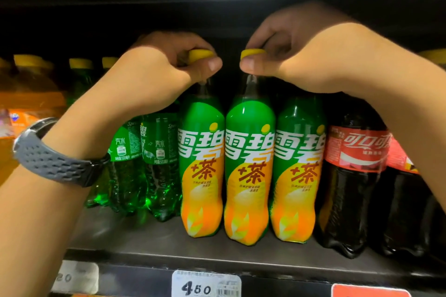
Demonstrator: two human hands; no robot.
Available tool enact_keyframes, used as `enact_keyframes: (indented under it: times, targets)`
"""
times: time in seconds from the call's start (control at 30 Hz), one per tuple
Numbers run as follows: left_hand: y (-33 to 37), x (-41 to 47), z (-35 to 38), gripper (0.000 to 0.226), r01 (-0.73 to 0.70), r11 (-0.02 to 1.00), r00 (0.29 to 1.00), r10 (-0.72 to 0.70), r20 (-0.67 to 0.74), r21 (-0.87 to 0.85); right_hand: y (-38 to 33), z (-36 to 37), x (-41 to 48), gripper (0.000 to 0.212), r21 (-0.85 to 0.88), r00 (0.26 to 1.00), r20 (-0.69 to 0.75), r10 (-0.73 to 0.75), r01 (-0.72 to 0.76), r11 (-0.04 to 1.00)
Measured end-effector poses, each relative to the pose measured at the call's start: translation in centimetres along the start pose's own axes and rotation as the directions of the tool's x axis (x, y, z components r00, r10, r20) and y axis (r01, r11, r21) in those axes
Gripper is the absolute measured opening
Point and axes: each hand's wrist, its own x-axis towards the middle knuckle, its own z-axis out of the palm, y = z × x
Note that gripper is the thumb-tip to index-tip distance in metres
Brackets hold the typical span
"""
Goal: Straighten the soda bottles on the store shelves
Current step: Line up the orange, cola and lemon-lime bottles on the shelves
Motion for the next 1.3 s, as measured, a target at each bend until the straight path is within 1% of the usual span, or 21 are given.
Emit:
enact_keyframes:
  times: [0.07, 0.13, 0.23, 0.43, 0.53, 0.6, 0.67, 0.73, 0.77, 0.83, 0.93, 1.0, 1.1, 1.2, 1.3]
  targets:
    - [0.0, -0.1, 0.0, 0.021, 0.005, 1.000, 1.000, -0.005, -0.017, -0.031, 0.0, 0.0, 0.0, 0.027, -0.002, 1.000, -0.003, 0.000, 0.000, 1.000]
    - [0.0, -0.1, 0.0, 0.029, 0.014, 0.999, 1.000, -0.015, -0.027, -0.050, 0.0, 0.0, 0.0, 0.026, 0.007, 1.000, -0.010, 0.001, -0.001, 1.000]
    - [0.0, -0.1, -0.1, 0.035, 0.009, 0.999, 1.000, -0.010, -0.008, -0.048, -0.1, -0.2, -0.2, 0.029, -0.003, 1.000, 0.027, 0.009, -0.009, 1.000]
    - [-0.2, 0.3, -1.1, 0.049, 0.019, 0.999, 0.994, -0.022, 0.105, 0.031, -1.2, -1.1, -0.2, 0.049, -0.119, 0.992, 0.121, 0.038, -0.023, 0.993]
    - [-0.5, 0.2, -1.6, 0.040, -0.038, 0.995, 0.995, 0.029, 0.101, 0.096, -2.1, -1.4, -0.5, 0.060, -0.159, 0.987, 0.150, 0.056, -0.032, 0.987]
    - [-1.0, -0.1, -2.3, 0.036, -0.054, 0.992, 0.996, 0.045, 0.079, 0.113, -2.5, -1.2, -0.4, 0.062, -0.161, 0.991, 0.119, 0.066, -0.046, 0.986]
    - [-1.7, -0.3, -3.1, 0.032, -0.041, 0.993, 0.998, 0.035, 0.054, 0.111, -2.9, -0.8, -0.3, 0.052, -0.171, 1.000, 0.011, 0.029, -0.026, 0.985]
    - [-2.6, -0.5, -3.7, 0.029, -0.027, 0.994, 0.999, 0.024, 0.025, 0.105, -3.9, -0.1, -0.2, 0.043, -0.236, 0.993, -0.106, -0.042, 0.016, 0.972]
    - [-3.1, -0.6, -4.0, 0.028, -0.020, 0.994, 1.000, 0.019, 0.007, 0.111, -4.9, 0.3, -0.1, 0.041, -0.250, 0.990, -0.126, -0.064, 0.030, 0.968]
    - [-4.0, -0.9, -4.5, 0.029, 0.002, 0.987, 1.000, 0.002, -0.023, 0.160, -7.0, 1.3, 0.5, 0.039, -0.243, 0.990, -0.094, -0.104, 0.079, 0.967]
    - [-5.4, -1.3, -5.1, 0.033, 0.079, 0.963, 0.997, -0.074, -0.030, 0.257, -8.8, 3.1, 1.9, 0.042, -0.293, 0.985, 0.016, -0.172, 0.169, 0.941]
    - [-6.3, -1.5, -5.6, 0.035, 0.116, 0.946, 0.993, -0.120, -0.006, 0.303, -9.5, 4.2, 3.2, 0.045, -0.316, 0.984, 0.079, -0.162, 0.179, 0.932]
    - [-7.5, -1.5, -5.9, 0.038, 0.154, 0.955, 0.986, -0.163, 0.015, 0.253, -10.3, 5.8, 5.2, 0.053, -0.388, 0.985, 0.143, -0.096, 0.145, 0.910]
    - [-8.4, -1.6, -6.1, 0.039, 0.199, 0.947, 0.979, -0.205, -0.002, 0.252, -10.6, 7.1, 6.3, 0.056, -0.470, 0.987, 0.152, -0.050, 0.117, 0.875]
    - [-8.7, -1.8, -6.3, 0.032, 0.188, 0.953, 0.980, -0.199, 0.019, 0.239, -10.4, 7.6, 6.6, 0.057, -0.489, 0.995, 0.079, -0.055, 0.087, 0.868]
